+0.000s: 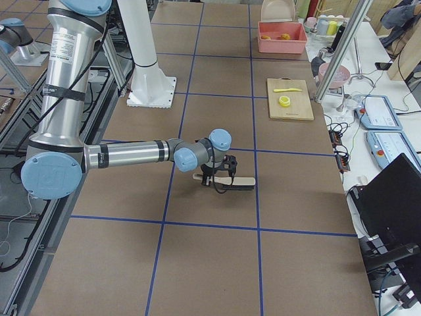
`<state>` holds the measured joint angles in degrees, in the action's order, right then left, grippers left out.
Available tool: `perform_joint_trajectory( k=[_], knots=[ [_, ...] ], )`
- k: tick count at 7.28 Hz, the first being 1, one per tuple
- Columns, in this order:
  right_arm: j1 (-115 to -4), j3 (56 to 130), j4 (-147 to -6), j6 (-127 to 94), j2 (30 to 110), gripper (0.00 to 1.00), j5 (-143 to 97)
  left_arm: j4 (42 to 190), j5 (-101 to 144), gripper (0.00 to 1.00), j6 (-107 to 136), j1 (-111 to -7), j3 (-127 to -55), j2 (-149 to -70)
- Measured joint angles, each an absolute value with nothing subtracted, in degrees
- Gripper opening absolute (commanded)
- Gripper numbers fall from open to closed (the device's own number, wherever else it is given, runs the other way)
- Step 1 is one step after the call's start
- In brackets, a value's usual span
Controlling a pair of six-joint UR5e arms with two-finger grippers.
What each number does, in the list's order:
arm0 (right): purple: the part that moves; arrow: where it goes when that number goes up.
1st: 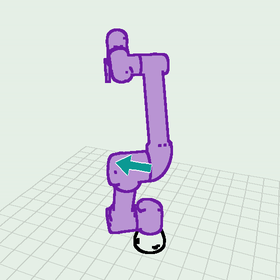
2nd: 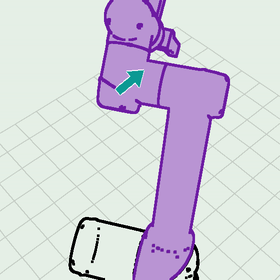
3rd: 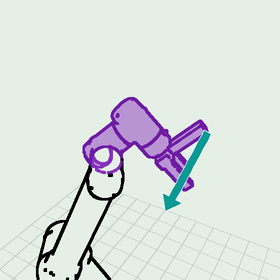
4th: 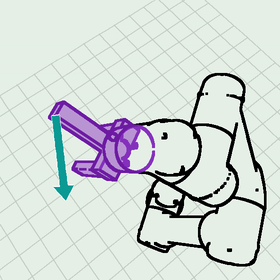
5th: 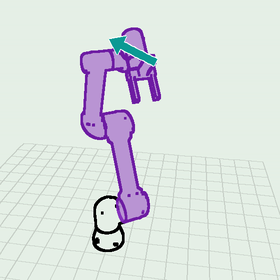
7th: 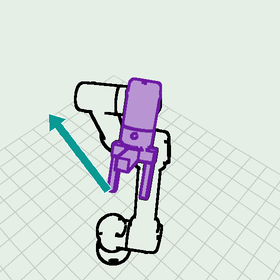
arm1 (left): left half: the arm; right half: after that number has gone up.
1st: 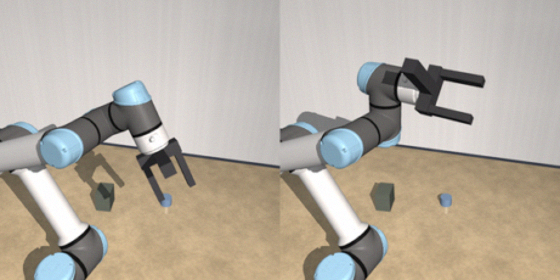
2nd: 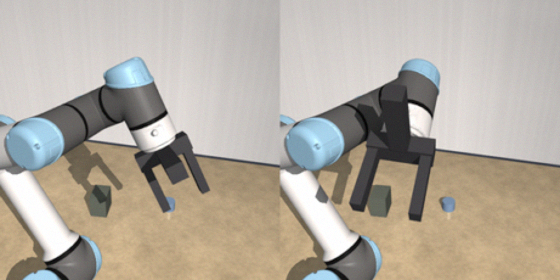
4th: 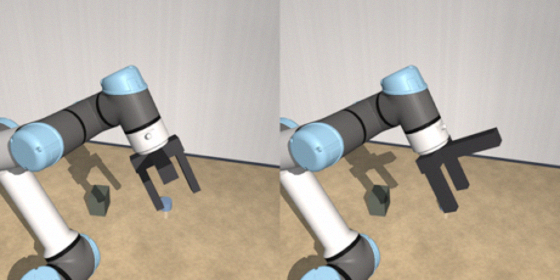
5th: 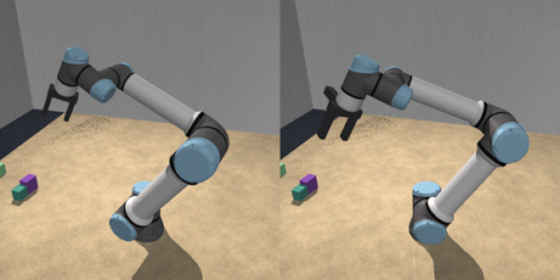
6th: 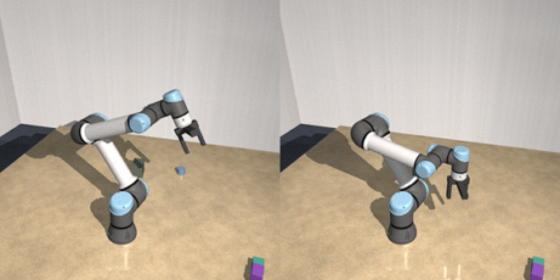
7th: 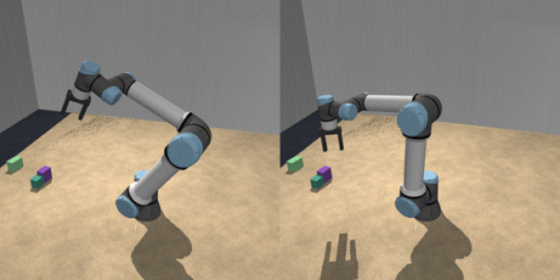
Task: Sweep and dump trash into bin
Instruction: 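Shake the empty dustpan above the pink bin with the left gripper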
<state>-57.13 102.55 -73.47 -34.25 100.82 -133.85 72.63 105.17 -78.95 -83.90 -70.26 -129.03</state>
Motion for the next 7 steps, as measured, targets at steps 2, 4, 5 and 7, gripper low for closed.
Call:
perform_joint_trajectory(
  k=[2,4,5,7],
  knots=[
    [-57.1,102.1,-73.5,-34.5,100.2,0.19,-134.1,70.6,112.4,0.0,-78.9,-86.4,-72.9,-129.0],
    [-57.1,102.0,-73.5,-34.5,100.1,0.22,-134.2,68.6,120.7,0.0,-78.7,-88.0,-74.7,-128.9],
    [-57.1,102.0,-73.4,-34.5,100.1,0.24,-134.2,67.3,123.2,0.0,-78.4,-88.1,-76.7,-128.6],
    [-57.1,102.1,-73.4,-34.8,100.0,0.27,-134.2,65.4,129.0,0.0,-76.6,-87.3,-81.4,-127.8]
  ],
)
